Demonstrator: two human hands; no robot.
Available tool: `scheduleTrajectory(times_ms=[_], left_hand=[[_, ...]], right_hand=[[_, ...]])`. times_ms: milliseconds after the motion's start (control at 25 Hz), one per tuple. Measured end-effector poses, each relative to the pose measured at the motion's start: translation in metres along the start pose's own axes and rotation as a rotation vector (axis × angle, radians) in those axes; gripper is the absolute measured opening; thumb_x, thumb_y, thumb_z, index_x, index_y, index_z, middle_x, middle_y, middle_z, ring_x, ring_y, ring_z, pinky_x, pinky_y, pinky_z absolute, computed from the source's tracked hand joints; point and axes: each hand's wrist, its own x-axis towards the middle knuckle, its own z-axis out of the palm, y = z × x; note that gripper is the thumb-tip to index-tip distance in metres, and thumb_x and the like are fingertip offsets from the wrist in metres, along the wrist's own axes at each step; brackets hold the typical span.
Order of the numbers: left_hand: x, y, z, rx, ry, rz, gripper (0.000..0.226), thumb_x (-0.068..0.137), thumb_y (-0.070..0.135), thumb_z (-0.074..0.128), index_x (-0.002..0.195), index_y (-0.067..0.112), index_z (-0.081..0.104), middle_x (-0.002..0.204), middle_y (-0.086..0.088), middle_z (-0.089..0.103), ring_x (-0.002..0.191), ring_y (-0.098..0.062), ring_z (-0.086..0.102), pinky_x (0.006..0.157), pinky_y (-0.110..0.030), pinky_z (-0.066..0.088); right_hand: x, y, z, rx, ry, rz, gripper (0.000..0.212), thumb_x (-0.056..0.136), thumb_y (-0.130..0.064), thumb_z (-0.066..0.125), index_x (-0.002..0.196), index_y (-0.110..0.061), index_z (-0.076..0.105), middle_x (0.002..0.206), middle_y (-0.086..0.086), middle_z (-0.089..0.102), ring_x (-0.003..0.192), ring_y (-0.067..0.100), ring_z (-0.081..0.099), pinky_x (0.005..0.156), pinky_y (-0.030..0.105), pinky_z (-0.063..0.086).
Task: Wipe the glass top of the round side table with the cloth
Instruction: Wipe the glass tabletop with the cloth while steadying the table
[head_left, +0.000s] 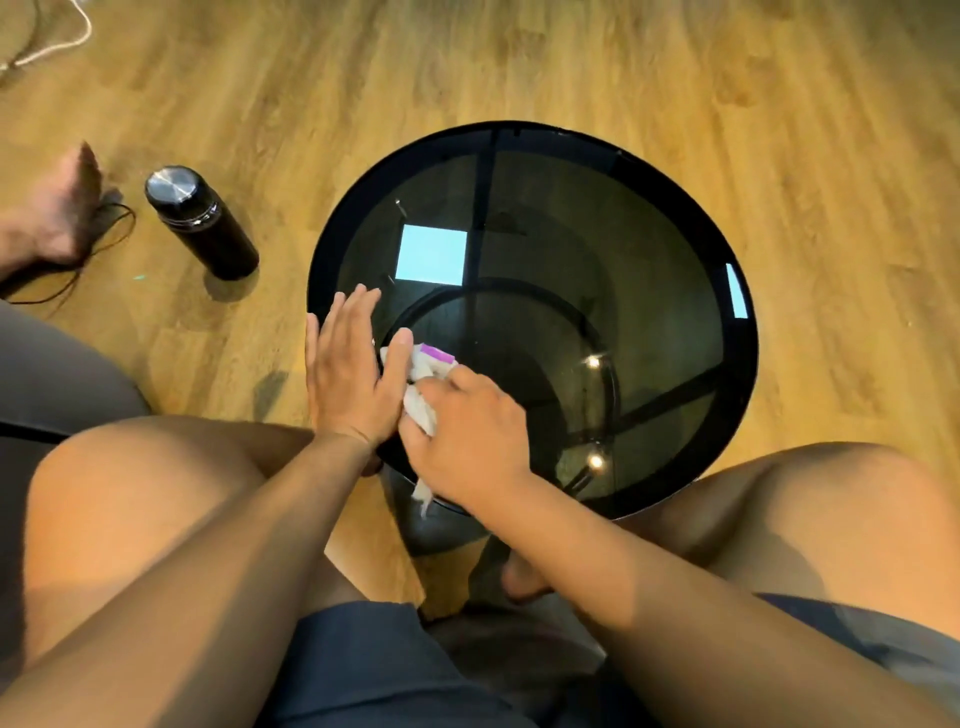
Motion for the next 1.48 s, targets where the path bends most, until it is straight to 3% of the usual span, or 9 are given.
scheduleTrajectory(times_ms=[200, 480, 640, 840, 960, 1040, 1240, 1360, 1480], left_hand=[[-0.003, 0.001, 0.0, -0.041, 0.005, -0.024, 0.057, 0.097, 0.042, 0.028, 0.144, 0.012, 0.041, 0.154, -0.008, 0.042, 0.149, -0.023, 0.023, 0.124, -0.045, 0.003], [0.0, -0.003, 0.003, -0.014, 0.004, -0.018, 0.056, 0.098, 0.045, 0.032, 0.144, 0.013, 0.042, 0.152, -0.007, 0.044, 0.148, -0.024, 0.028, 0.124, -0.048, 0.009], [0.001, -0.002, 0.002, -0.013, 0.011, -0.025, 0.058, 0.098, 0.047, 0.029, 0.143, 0.014, 0.043, 0.152, -0.006, 0.045, 0.147, -0.022, 0.029, 0.124, -0.045, 0.008], [-0.001, -0.002, 0.002, -0.12, 0.022, -0.067, 0.062, 0.098, 0.044, 0.02, 0.146, 0.01, 0.04, 0.153, -0.01, 0.043, 0.148, -0.022, 0.026, 0.125, -0.038, 0.004], [-0.003, -0.003, 0.002, -0.099, 0.002, -0.045, 0.061, 0.097, 0.043, 0.023, 0.146, 0.011, 0.039, 0.154, -0.009, 0.04, 0.149, -0.021, 0.023, 0.124, -0.035, 0.002], [-0.001, -0.002, 0.002, -0.1, -0.009, -0.046, 0.06, 0.096, 0.044, 0.027, 0.145, 0.012, 0.04, 0.154, -0.007, 0.041, 0.149, -0.021, 0.024, 0.125, -0.036, 0.004], [0.0, -0.003, 0.001, -0.117, 0.008, -0.063, 0.055, 0.098, 0.042, 0.032, 0.144, 0.014, 0.041, 0.154, -0.005, 0.042, 0.148, -0.019, 0.027, 0.125, -0.04, 0.008], [-0.001, -0.005, 0.002, -0.136, 0.013, -0.058, 0.054, 0.098, 0.041, 0.033, 0.143, 0.014, 0.042, 0.152, -0.005, 0.044, 0.147, -0.019, 0.03, 0.125, -0.041, 0.011], [-0.001, -0.005, 0.002, -0.135, 0.016, -0.061, 0.054, 0.098, 0.042, 0.032, 0.143, 0.014, 0.042, 0.152, -0.005, 0.044, 0.146, -0.02, 0.03, 0.124, -0.042, 0.012]], right_hand=[[-0.004, 0.066, -0.017, -0.15, 0.027, -0.177, 0.033, 0.071, -0.039, 0.073, 0.1, -0.023, 0.071, 0.085, 0.004, 0.061, 0.072, 0.026, 0.061, 0.052, 0.028, 0.041], [0.044, 0.24, -0.077, -0.231, 0.158, 0.534, 0.047, 0.079, -0.049, 0.037, 0.108, -0.019, 0.057, 0.098, 0.021, 0.06, 0.092, 0.042, 0.059, 0.077, 0.044, 0.05], [0.068, 0.148, -0.037, -0.173, 0.194, 0.594, 0.036, 0.086, -0.044, 0.045, 0.1, -0.017, 0.064, 0.096, 0.02, 0.066, 0.091, 0.042, 0.063, 0.072, 0.038, 0.043], [0.055, -0.013, 0.001, 0.084, 0.02, 0.066, 0.028, 0.092, -0.043, 0.047, 0.095, -0.027, 0.07, 0.086, -0.001, 0.064, 0.078, 0.021, 0.063, 0.062, 0.03, 0.047], [0.042, 0.026, -0.015, -0.025, -0.14, -0.216, 0.026, 0.089, -0.041, 0.055, 0.111, -0.034, 0.068, 0.098, -0.001, 0.061, 0.091, 0.022, 0.059, 0.066, 0.031, 0.043], [0.039, 0.101, -0.037, -0.148, -0.117, -0.132, 0.029, 0.086, -0.037, 0.059, 0.114, -0.035, 0.066, 0.098, 0.003, 0.059, 0.09, 0.029, 0.06, 0.065, 0.033, 0.043], [0.081, 0.252, -0.099, -0.217, 0.096, 0.473, 0.032, 0.078, -0.035, 0.042, 0.092, -0.012, 0.059, 0.097, 0.025, 0.065, 0.086, 0.045, 0.062, 0.069, 0.043, 0.049], [0.122, 0.219, -0.081, -0.086, 0.19, 0.618, 0.04, 0.086, -0.041, 0.042, 0.101, -0.01, 0.062, 0.104, 0.027, 0.065, 0.099, 0.046, 0.059, 0.086, 0.045, 0.047], [0.146, 0.12, -0.036, -0.066, 0.144, 0.434, 0.038, 0.091, -0.043, 0.044, 0.105, -0.016, 0.066, 0.108, 0.018, 0.068, 0.105, 0.041, 0.06, 0.087, 0.04, 0.046]])
